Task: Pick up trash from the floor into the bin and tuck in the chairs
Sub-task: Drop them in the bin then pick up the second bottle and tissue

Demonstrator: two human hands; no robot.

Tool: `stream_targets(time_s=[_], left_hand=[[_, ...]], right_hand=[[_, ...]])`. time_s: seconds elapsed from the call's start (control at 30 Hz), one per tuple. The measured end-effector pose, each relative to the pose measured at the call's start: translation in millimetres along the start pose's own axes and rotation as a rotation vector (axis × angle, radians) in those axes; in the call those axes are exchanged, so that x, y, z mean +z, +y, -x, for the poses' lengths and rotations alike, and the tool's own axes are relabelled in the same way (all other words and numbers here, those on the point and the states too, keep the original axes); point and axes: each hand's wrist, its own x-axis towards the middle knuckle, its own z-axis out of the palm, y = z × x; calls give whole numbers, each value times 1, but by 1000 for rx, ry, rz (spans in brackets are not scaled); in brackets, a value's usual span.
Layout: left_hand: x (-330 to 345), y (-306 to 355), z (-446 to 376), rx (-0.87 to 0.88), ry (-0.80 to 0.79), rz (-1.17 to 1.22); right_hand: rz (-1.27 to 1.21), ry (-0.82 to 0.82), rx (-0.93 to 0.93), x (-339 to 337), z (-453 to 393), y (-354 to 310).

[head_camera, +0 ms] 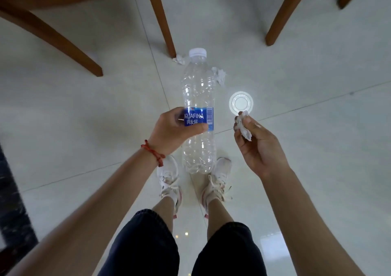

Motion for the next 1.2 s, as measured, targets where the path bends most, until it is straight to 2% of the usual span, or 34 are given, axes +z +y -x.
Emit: stream_targets(time_s=[0.2, 0.57, 0.77, 0.9, 1.03, 1.2], left_hand=[[-6, 91, 81, 7, -11, 36], [-39, 224, 182, 101, -76, 57], [-65, 255, 220, 120, -49, 71], [-86, 263, 241, 134, -25, 60], [-107, 266, 261, 127, 12, 84], [-125, 262, 282, 127, 130, 112]], right_hand=[[10, -76, -52, 43, 107, -49], [19, -40, -214, 130, 245, -104], [29, -107, -278, 163, 298, -114], [60, -94, -260, 180, 321, -112], [136, -149, -245, 199, 334, -107], [255, -191, -173, 221, 337, -100]])
